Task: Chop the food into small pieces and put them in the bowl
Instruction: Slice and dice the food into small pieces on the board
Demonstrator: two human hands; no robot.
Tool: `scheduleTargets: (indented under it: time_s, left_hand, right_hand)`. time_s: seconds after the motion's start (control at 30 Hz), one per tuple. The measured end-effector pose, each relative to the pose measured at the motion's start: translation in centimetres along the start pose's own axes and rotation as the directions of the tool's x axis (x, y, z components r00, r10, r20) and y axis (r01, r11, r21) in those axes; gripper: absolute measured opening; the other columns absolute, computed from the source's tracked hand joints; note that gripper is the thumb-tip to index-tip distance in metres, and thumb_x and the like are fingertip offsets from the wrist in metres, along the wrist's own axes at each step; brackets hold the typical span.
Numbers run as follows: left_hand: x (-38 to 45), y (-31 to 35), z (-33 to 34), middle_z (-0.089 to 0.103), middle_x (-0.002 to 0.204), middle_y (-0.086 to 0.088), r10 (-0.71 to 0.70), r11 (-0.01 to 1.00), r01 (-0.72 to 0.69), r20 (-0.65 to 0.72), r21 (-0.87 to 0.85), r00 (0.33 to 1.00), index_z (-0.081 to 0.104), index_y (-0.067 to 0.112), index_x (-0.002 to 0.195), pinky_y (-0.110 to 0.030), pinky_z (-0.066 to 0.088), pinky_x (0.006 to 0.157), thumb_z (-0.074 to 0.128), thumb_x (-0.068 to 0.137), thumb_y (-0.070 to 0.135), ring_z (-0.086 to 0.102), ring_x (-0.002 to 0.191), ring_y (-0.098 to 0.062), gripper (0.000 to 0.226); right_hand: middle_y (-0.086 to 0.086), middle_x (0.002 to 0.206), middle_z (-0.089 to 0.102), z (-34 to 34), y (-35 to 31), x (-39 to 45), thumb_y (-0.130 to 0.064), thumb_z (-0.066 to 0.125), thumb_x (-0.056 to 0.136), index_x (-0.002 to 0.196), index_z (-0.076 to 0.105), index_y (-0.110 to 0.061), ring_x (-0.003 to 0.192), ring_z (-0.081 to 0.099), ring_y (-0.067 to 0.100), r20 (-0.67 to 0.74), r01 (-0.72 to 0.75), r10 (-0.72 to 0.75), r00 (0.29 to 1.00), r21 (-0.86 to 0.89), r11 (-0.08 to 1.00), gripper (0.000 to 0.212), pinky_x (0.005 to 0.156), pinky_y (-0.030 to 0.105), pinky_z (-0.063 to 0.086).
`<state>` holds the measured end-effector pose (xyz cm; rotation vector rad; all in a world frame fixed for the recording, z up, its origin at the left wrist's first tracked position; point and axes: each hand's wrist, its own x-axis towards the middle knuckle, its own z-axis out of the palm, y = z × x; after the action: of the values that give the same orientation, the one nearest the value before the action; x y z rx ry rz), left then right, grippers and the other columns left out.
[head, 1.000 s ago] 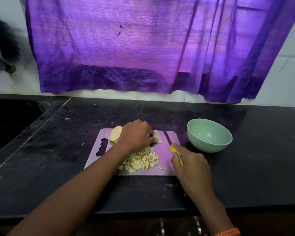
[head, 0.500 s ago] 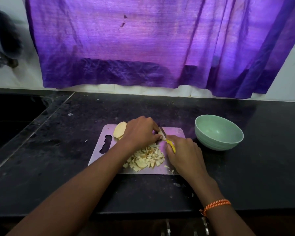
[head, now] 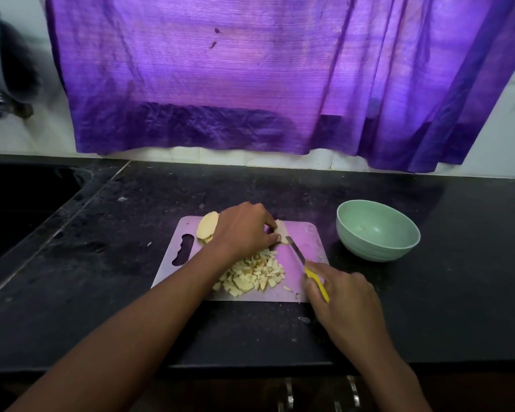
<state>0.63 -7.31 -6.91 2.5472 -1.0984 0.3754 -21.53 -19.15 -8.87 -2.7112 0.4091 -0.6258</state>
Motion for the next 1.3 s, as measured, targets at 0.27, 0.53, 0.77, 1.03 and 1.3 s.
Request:
scheduleTargets:
  time_s: [0.27,0.53,0.77,1.03,1.3]
  left_hand:
    - [-0.2,0.4,-0.3,0.08,0.104,0.015,-0.045,0.999,0.045,-0.026,-0.005,0.999,0.085,0.035,0.106,-0.023,0.04,0.055,0.08,0.09,0.056,0.056,0.068,-0.005,0.027]
    - [-0.1,0.2,-0.2,0.08,0.097,0.015,-0.092,0.994,0.091,-0.004,-0.061,0.996,0.086,0.036,0.099,-0.024,0.04,0.054,0.082,0.088,0.054,0.058,0.066,-0.005,0.022]
    - [0.0,0.0,0.0,0.08,0.097,0.014,-0.106,0.99,0.107,0.014,-0.087,0.994,0.086,0.036,0.099,-0.026,0.05,0.06,0.083,0.088,0.051,0.065,0.074,-0.007,0.02]
    - [-0.3,0.4,-0.2,0.079,0.093,0.013,-0.094,0.992,0.093,-0.014,-0.083,0.995,0.085,0.034,0.101,-0.021,0.031,0.051,0.082,0.09,0.047,0.056,0.066,-0.006,0.017]
    - [-0.3,0.4,-0.1,0.08,0.09,0.012,-0.12,0.99,0.118,-0.015,-0.076,0.993,0.085,0.035,0.098,-0.026,0.042,0.057,0.083,0.089,0.049,0.066,0.075,-0.009,0.017]
  right_hand:
    - [-0.007,0.061,0.061,-1.2,-0.3,-1.5,-0.039,0.061,0.097,0.129,0.07,-0.032,0.054,0.055,0.01,-0.065,-0.013,0.021,0.998,0.11,0.994,0.034,0.057,0.038,0.053]
    - [0.007,0.094,0.074,1.5,-1.2,3.8,-0.046,0.045,0.096,0.138,0.06,-0.034,0.08,0.064,0.028,-0.06,-0.012,0.016,0.998,0.07,0.997,0.046,0.07,0.04,0.054]
    - [0.011,0.093,0.07,1.6,-1.9,5.0,-0.033,0.051,0.101,0.136,0.063,-0.033,0.078,0.056,0.027,-0.01,0.012,-0.012,1.0,-0.027,1.0,0.036,0.063,0.034,0.035]
    - [0.012,0.101,0.071,1.7,-2.0,5.2,-0.037,0.048,0.103,0.139,0.06,-0.034,0.089,0.064,0.031,0.041,0.041,-0.039,0.998,-0.053,0.998,0.038,0.073,0.039,0.05]
    - [0.01,0.094,0.071,1.4,-1.2,3.5,-0.039,0.051,0.101,0.136,0.061,-0.036,0.085,0.063,0.033,0.03,0.053,-0.052,0.998,-0.018,0.998,0.036,0.071,0.042,0.052]
